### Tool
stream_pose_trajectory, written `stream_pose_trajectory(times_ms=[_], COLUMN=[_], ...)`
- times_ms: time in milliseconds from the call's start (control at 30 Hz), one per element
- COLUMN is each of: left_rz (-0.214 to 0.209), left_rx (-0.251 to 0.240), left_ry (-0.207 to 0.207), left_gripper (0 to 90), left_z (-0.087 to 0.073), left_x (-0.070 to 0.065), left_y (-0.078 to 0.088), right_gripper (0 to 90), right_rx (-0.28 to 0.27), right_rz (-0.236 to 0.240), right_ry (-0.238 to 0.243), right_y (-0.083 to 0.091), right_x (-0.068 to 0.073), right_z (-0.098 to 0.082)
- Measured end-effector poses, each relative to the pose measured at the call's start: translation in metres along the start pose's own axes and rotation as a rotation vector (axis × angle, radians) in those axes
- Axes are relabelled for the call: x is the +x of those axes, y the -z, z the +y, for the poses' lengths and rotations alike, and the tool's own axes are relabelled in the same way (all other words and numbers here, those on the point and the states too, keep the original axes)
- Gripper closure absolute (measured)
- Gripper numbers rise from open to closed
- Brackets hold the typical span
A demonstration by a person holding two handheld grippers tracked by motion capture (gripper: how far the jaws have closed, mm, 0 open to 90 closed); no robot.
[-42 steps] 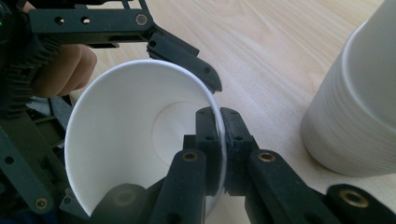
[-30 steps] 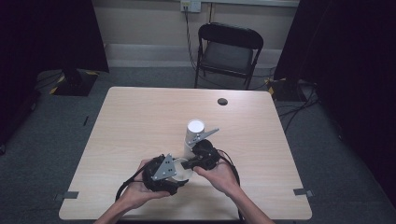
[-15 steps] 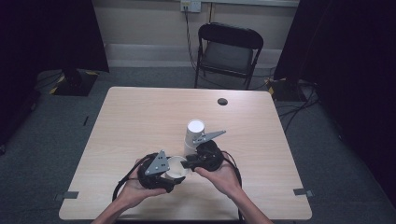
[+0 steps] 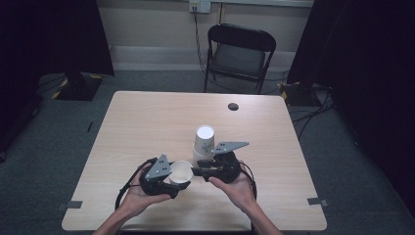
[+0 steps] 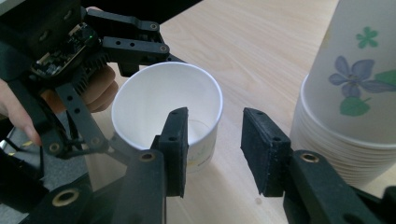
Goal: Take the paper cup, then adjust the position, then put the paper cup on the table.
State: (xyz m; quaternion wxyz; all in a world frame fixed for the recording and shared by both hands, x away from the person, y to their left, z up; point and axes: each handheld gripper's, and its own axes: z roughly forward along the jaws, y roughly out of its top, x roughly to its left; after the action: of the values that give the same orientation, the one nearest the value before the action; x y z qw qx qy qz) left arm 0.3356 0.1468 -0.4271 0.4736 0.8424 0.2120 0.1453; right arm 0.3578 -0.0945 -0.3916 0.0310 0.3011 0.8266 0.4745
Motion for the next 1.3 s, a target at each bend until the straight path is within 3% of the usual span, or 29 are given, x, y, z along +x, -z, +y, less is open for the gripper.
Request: stream_pose_trajectory(times_ms=[233,600,900,1033,1200,1300], left_rz=[0.020,0.072,0.149,0.195,0.243,0.271], left_rx=[-0.036,-0.086,-0.128,-0.140,-0.136,-0.132], left_ry=[0.064,0.140,0.190,0.189,0.199,0.225], left_gripper=[28.2,28.6,28.6,28.7,28.9,29.0], left_z=[0.002,0.002,0.003,0.007,0.008,0.005], left_x=[0.010,0.028,0.049,0.061,0.076,0.084], left_y=[0.007,0.024,0.045,0.057,0.060,0.059], right_gripper=[58.4,45.5,38.7,36.2,34.5,33.9], right_rx=[-0.044,-0.059,-0.076,-0.090,-0.084,-0.071], right_rz=[-0.004,-0.081,-0.160,-0.186,-0.217,-0.234], right_ry=[-0.006,-0.028,-0.065,-0.094,-0.124,-0.126], right_y=[0.011,0.031,0.047,0.053,0.059,0.062], right_x=[-0.005,-0.027,-0.047,-0.057,-0.068,-0.073], right_z=[-0.012,-0.037,-0.052,-0.060,-0.069,-0.074])
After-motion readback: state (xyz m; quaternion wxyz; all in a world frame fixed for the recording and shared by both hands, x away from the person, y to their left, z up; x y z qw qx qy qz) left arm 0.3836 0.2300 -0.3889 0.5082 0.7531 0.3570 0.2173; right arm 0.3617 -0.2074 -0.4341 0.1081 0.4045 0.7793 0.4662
